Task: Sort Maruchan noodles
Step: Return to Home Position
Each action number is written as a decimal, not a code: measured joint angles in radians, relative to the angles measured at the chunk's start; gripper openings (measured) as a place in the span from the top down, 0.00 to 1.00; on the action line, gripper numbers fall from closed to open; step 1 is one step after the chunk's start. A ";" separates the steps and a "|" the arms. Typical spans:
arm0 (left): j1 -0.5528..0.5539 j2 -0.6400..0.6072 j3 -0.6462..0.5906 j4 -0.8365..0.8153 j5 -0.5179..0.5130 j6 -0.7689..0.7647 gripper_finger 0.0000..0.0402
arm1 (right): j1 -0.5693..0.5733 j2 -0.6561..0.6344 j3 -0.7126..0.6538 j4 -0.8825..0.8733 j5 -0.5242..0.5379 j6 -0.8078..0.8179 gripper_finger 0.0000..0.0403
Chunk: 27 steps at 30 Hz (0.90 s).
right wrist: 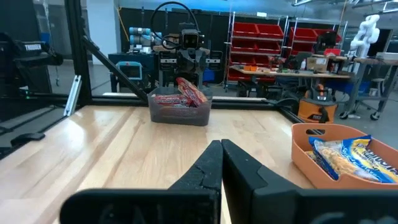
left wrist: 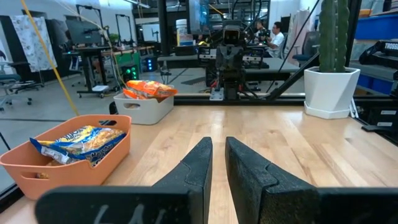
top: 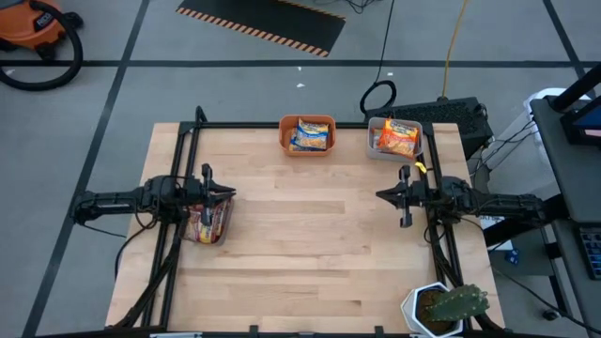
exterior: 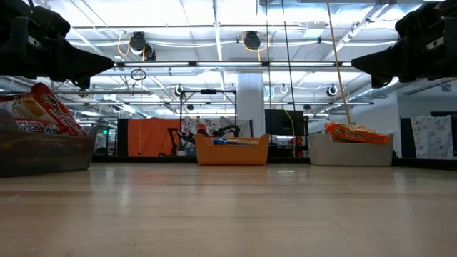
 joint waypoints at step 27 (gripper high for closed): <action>0.000 0.000 0.000 0.000 0.000 0.000 0.87 | 0.000 0.000 0.000 -0.001 0.000 0.062 1.00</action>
